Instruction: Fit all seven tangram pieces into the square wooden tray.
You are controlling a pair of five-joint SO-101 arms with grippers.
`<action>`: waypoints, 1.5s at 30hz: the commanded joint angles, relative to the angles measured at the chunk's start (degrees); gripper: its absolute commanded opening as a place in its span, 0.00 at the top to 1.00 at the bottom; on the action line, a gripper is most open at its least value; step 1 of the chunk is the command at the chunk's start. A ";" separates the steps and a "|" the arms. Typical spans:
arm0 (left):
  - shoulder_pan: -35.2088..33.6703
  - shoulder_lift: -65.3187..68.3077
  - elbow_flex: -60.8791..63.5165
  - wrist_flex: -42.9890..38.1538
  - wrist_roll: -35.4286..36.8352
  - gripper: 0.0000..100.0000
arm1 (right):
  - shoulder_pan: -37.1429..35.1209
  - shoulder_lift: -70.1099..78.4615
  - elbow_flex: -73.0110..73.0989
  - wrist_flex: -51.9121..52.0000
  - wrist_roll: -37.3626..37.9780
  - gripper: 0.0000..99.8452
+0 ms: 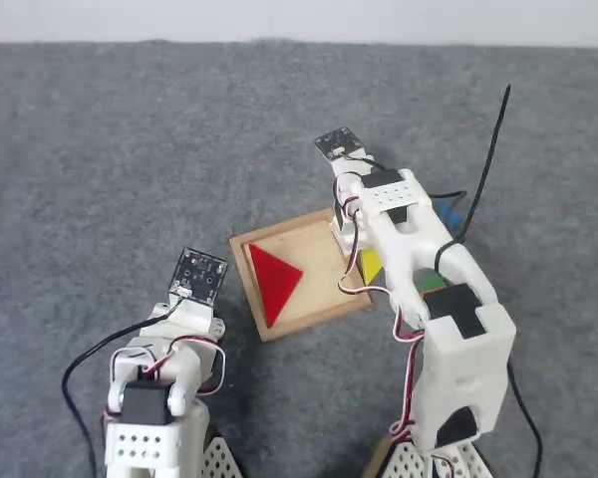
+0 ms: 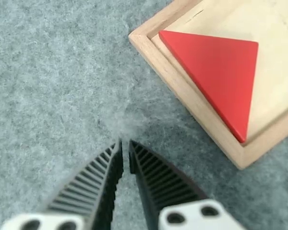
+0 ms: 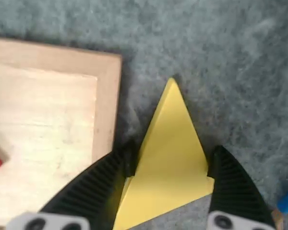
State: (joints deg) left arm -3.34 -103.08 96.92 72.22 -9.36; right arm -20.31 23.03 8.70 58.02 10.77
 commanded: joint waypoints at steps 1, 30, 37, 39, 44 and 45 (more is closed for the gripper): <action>-0.26 -0.97 -0.57 0.18 -0.44 0.98 | 0.48 -2.77 0.79 1.63 1.05 0.74; -0.26 -0.97 -0.57 0.18 -0.44 0.98 | 4.70 -6.64 7.38 2.42 0.70 0.70; -0.26 -0.97 -0.57 0.18 -0.44 0.98 | 4.62 -3.21 3.52 7.25 -0.79 0.70; -0.26 -0.97 -0.57 0.18 -0.44 0.98 | 4.62 -3.47 3.96 7.16 -0.62 0.70; -0.26 -0.97 -0.57 0.18 -0.44 0.98 | 4.70 -3.47 4.13 7.34 -0.79 0.71; -0.26 -0.97 -0.57 0.18 -0.44 0.98 | 4.97 -3.47 4.13 7.25 -0.88 0.73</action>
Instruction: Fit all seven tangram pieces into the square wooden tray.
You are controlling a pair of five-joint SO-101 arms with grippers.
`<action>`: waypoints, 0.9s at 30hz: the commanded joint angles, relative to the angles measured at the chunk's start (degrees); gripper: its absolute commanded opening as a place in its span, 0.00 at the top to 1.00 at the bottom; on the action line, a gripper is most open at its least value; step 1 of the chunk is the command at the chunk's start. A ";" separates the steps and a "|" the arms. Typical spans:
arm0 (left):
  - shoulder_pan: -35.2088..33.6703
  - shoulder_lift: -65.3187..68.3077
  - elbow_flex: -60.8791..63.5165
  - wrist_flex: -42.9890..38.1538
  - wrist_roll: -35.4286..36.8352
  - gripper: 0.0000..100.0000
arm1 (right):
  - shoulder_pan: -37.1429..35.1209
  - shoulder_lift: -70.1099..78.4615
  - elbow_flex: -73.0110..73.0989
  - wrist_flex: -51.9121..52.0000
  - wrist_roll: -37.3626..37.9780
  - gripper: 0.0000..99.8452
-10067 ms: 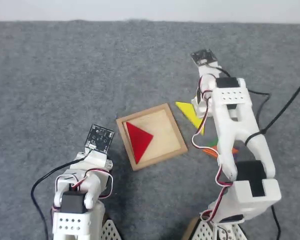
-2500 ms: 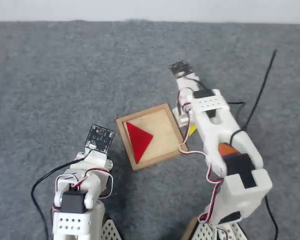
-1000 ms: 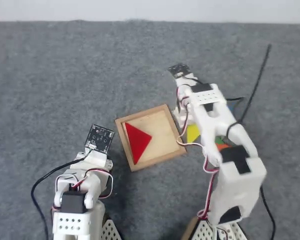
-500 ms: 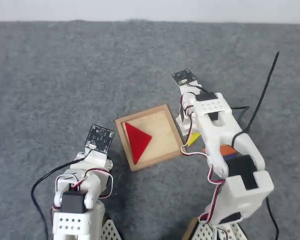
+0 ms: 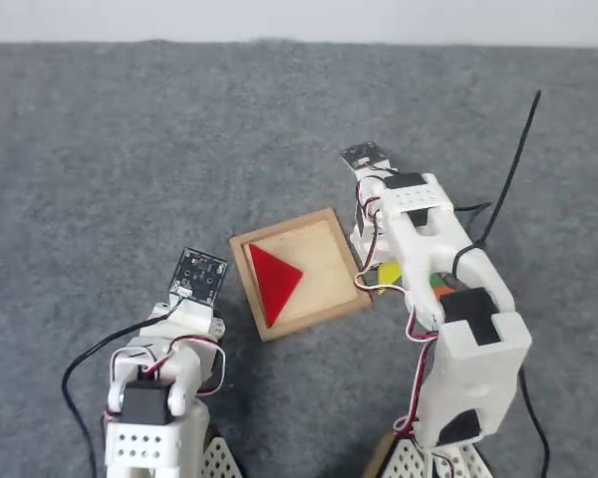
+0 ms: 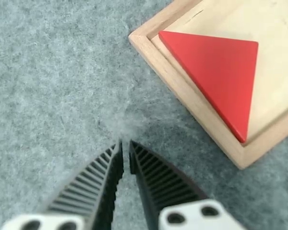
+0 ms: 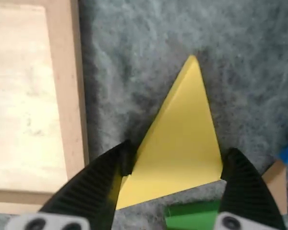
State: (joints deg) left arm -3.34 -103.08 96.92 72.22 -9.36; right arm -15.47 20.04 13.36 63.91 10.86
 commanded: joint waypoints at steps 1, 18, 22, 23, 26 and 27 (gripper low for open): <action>-0.26 -0.97 -0.57 0.18 -0.44 0.98 | 0.22 -0.48 -0.62 1.27 -0.97 0.75; -0.26 -0.97 -0.57 0.18 -0.44 0.98 | 4.62 -25.36 20.04 -10.24 -1.14 0.67; -0.26 -0.97 -0.57 0.18 -0.44 0.98 | 4.62 -21.58 20.92 -11.21 -1.23 0.67; -0.26 -0.97 -0.57 0.18 -0.44 0.98 | 4.53 -20.00 20.22 -11.38 -1.23 0.67; -0.26 -0.97 -0.57 0.18 -0.44 0.98 | 3.03 -14.55 16.62 -10.68 -1.23 0.67; -0.26 -0.97 -0.57 0.18 -0.44 0.98 | 2.42 -13.05 15.12 -9.54 -1.23 0.67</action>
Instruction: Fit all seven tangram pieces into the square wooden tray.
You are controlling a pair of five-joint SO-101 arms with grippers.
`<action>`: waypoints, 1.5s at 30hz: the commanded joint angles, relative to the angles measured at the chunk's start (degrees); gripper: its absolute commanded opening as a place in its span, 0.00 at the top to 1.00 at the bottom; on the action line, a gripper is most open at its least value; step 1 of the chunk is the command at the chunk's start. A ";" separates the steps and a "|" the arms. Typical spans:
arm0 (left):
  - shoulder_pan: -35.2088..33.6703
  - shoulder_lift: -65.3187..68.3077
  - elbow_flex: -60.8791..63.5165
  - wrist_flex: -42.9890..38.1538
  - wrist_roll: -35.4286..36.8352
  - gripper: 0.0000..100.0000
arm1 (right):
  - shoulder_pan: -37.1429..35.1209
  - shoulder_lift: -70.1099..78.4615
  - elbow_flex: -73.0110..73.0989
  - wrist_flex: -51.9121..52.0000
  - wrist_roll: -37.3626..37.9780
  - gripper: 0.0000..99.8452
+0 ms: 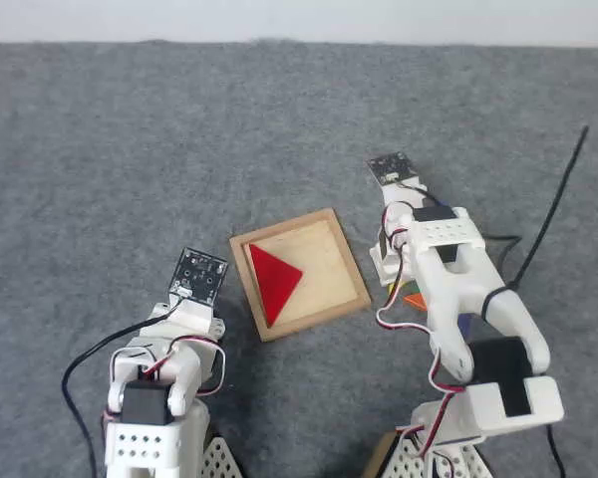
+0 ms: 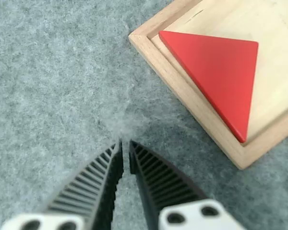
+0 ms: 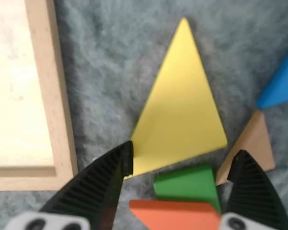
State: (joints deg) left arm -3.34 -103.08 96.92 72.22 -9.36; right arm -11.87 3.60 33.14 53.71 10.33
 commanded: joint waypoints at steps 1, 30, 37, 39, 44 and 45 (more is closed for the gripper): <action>-0.26 -0.97 -0.57 0.18 -0.44 0.98 | -1.71 4.88 -6.51 2.07 -0.70 0.67; -0.26 -0.97 -0.57 0.18 -0.44 0.98 | -2.42 11.74 -17.85 2.24 4.13 0.70; -0.26 -0.97 -0.57 0.18 -0.44 0.98 | -1.98 12.09 -22.07 4.18 8.53 0.70; -0.26 -0.97 -0.57 0.18 -0.44 0.98 | -1.89 12.35 -23.82 3.91 8.79 0.70; -0.26 -0.97 -0.57 0.18 -0.44 0.98 | -2.24 12.44 -24.88 3.74 8.79 0.70; -0.26 -0.97 -0.57 0.18 -0.44 0.98 | -1.98 12.62 -24.79 4.09 8.79 0.70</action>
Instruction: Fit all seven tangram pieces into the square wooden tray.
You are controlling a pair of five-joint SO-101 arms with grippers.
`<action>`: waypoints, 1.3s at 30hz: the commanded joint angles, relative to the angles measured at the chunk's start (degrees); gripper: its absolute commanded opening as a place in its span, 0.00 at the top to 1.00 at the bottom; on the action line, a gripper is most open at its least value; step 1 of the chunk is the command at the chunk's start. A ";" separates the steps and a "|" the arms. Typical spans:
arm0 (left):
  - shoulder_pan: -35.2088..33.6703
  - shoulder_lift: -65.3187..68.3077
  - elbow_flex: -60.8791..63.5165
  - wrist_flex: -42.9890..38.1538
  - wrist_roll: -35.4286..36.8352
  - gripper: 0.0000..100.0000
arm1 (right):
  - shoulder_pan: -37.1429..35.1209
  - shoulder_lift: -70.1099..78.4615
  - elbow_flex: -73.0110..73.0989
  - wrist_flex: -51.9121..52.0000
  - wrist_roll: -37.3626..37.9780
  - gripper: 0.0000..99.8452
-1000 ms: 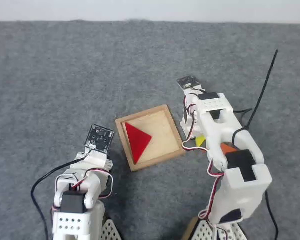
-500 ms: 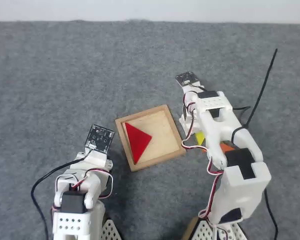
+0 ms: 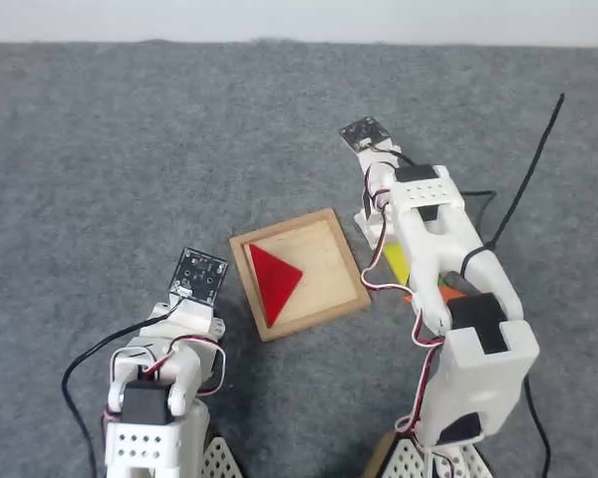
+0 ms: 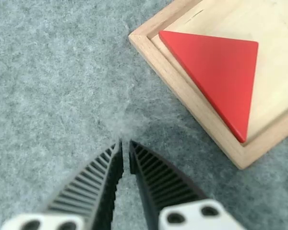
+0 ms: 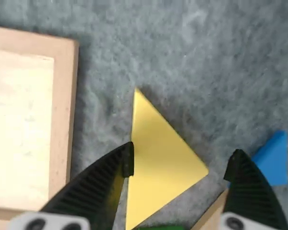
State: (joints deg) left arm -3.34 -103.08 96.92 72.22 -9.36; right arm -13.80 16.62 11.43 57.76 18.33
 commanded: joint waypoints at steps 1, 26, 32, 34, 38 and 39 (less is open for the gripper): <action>-0.26 -0.97 -0.57 0.18 -0.44 0.98 | 0.22 0.13 -2.99 0.13 0.88 0.70; -0.26 -0.97 -0.57 0.18 -0.44 0.98 | 4.53 6.90 -6.24 5.41 -1.76 0.70; -0.26 -0.97 -0.57 0.18 -0.44 0.98 | 4.70 7.08 -6.33 6.73 -1.67 0.74; -0.26 -0.97 -0.57 0.18 -0.44 0.98 | 4.70 7.08 -6.15 6.73 -1.67 0.78; -0.26 -0.97 -0.57 0.18 -0.44 0.98 | 4.70 6.99 -6.15 6.73 -1.76 0.79; -0.26 -0.97 -0.57 0.18 -0.44 0.98 | 4.70 6.81 -6.15 6.73 -1.85 0.79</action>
State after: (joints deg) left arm -3.34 -103.08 96.92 72.22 -9.36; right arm -10.37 23.91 7.12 63.21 17.27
